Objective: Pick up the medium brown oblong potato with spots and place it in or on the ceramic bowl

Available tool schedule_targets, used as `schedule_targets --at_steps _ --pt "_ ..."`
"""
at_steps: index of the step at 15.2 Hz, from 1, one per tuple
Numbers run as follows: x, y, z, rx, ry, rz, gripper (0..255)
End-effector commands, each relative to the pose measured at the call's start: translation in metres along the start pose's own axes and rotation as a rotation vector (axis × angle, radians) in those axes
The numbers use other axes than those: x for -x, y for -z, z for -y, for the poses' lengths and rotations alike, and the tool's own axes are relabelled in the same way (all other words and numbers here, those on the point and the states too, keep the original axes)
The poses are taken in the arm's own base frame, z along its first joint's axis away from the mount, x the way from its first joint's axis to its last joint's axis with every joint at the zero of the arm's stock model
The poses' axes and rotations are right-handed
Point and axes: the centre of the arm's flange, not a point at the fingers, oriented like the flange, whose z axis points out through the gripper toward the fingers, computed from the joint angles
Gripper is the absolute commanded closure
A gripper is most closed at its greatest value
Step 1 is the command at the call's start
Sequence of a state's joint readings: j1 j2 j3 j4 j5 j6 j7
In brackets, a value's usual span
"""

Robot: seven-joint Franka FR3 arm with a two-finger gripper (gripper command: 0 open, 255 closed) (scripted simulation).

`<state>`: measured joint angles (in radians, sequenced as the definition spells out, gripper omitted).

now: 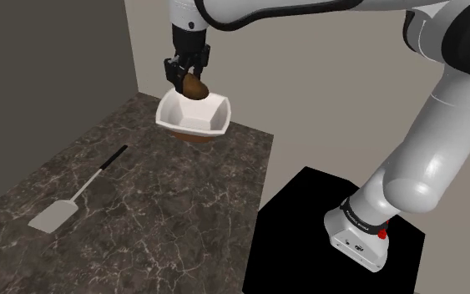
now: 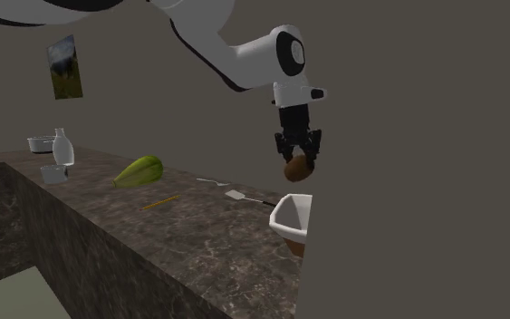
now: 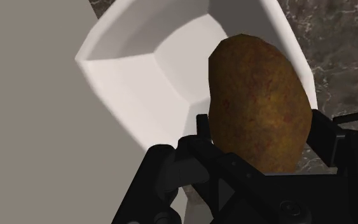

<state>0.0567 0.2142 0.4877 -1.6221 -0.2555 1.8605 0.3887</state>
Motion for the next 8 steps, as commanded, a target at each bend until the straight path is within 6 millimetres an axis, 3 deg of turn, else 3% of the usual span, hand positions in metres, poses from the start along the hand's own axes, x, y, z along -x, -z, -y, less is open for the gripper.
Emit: schedule_targets --at_steps 1,4,8 --pt "-0.007 -0.004 -0.023 0.000 0.001 0.000 255" --pt "-0.019 -0.009 -0.062 0.000 0.001 0.000 255" --pt "-0.017 -0.030 -0.060 0.000 0.001 0.000 255"
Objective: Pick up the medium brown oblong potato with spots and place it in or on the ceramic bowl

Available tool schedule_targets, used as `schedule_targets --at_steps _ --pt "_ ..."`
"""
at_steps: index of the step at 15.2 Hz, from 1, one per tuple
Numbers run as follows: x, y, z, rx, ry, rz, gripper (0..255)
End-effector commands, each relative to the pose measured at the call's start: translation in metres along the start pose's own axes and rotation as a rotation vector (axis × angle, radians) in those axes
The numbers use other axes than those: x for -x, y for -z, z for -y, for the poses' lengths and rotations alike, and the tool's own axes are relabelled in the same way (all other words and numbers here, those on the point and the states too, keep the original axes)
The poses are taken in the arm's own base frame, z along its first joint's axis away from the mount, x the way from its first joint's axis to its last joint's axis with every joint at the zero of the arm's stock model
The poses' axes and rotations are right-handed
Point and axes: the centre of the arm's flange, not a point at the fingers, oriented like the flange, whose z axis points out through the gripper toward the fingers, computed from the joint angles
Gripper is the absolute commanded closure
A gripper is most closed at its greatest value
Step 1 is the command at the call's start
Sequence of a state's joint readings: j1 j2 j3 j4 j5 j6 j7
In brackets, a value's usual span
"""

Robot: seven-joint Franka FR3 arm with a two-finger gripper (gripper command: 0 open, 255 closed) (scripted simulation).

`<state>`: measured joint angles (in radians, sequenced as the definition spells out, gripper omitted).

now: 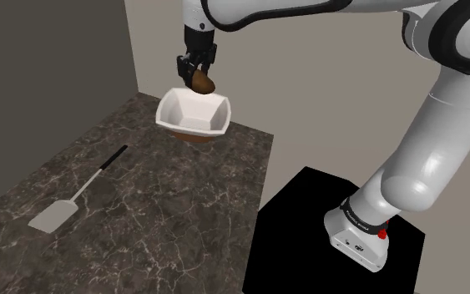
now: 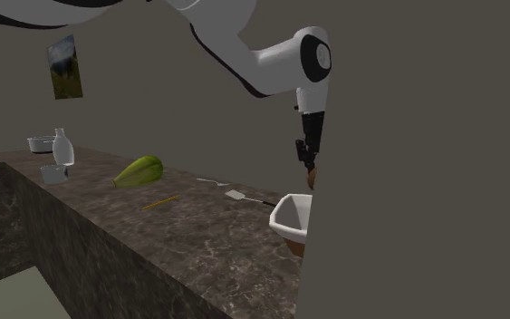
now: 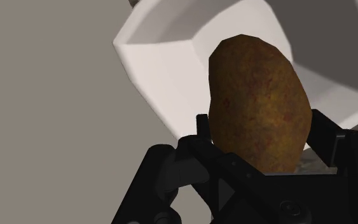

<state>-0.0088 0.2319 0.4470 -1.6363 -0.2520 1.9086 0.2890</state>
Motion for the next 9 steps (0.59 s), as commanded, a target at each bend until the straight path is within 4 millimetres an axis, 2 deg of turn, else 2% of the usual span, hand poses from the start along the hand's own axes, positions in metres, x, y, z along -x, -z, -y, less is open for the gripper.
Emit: schedule_targets --at_steps 1,9 --pt "0.002 -0.011 0.000 0.000 0.000 0.000 255" --pt "0.006 -0.053 0.005 0.000 0.000 0.000 255"
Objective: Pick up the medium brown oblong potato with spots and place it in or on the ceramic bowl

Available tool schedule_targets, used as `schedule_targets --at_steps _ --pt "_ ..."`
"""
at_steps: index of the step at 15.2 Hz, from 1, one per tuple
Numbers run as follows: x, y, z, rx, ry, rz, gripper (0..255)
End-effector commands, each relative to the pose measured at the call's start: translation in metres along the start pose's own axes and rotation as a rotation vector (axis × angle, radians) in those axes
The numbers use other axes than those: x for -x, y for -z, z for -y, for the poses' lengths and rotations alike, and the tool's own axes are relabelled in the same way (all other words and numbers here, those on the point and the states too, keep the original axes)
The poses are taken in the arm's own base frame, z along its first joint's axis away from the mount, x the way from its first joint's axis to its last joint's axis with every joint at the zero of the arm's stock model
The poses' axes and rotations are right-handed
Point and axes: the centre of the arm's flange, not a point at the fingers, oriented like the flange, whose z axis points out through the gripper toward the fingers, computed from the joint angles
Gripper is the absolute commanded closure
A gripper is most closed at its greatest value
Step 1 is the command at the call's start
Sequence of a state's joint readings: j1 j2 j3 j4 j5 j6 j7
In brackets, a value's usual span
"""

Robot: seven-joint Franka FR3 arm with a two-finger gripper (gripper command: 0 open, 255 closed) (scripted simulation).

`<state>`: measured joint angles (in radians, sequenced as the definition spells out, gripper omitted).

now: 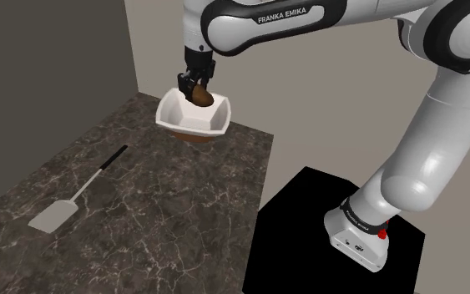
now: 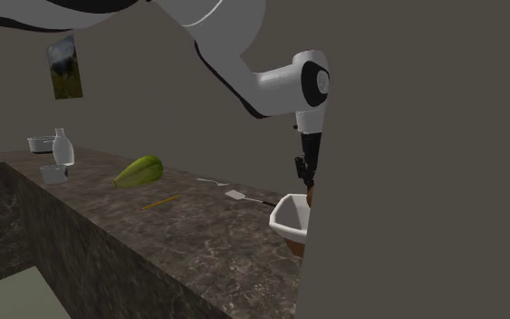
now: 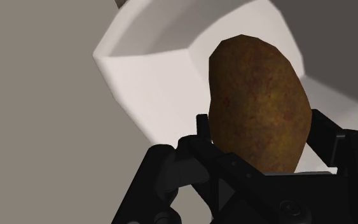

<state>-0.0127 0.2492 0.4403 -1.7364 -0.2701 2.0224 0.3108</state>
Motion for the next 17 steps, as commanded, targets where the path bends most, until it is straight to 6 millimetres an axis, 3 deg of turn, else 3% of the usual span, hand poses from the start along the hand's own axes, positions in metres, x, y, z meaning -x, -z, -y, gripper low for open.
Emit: schedule_targets --at_steps 1,9,10,15,17 --pt "0.001 -0.011 0.001 0.000 0.000 0.000 255" --pt "0.001 -0.013 0.001 0.000 0.000 0.000 255" --pt "0.001 -0.013 0.001 0.000 0.000 0.000 0" --pt "0.001 -0.013 0.001 0.000 0.000 0.000 0" --pt "0.001 0.013 0.001 0.000 0.000 0.000 0"
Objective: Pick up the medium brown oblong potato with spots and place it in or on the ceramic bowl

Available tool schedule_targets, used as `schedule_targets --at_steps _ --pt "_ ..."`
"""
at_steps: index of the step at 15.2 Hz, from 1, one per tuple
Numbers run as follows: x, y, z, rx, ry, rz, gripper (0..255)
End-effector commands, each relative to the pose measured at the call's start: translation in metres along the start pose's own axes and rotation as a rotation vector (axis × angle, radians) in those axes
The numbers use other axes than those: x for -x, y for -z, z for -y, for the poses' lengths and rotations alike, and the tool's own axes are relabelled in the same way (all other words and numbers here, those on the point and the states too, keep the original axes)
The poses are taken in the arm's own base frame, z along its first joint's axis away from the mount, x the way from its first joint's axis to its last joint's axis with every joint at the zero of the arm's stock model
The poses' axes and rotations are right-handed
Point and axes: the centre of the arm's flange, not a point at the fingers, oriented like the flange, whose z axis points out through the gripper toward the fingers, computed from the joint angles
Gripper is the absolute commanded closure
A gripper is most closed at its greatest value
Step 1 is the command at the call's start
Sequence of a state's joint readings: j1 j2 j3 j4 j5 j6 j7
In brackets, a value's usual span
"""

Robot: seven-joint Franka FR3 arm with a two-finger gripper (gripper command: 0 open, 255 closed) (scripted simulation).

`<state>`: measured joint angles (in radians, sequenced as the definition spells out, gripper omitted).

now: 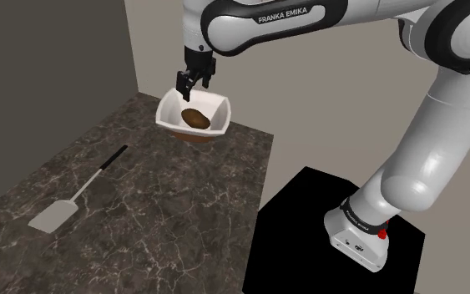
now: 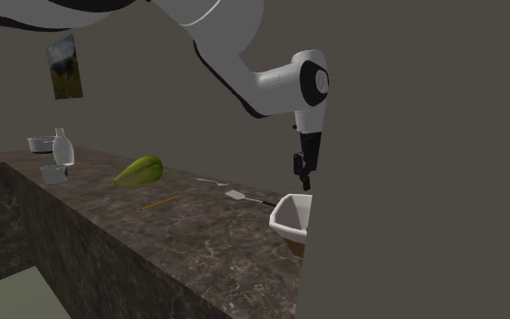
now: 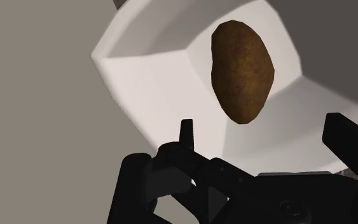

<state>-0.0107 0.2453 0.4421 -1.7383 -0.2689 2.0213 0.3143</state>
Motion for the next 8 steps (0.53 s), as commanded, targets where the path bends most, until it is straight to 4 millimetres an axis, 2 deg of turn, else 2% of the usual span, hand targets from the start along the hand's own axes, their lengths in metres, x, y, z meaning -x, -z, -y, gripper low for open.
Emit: schedule_targets --at_steps 1,2,8 --pt "0.000 0.025 -0.001 0.000 0.000 0.001 0" --pt "0.000 0.035 -0.001 0.000 0.000 0.001 0" --pt "0.000 0.035 -0.001 0.000 0.000 0.001 0"
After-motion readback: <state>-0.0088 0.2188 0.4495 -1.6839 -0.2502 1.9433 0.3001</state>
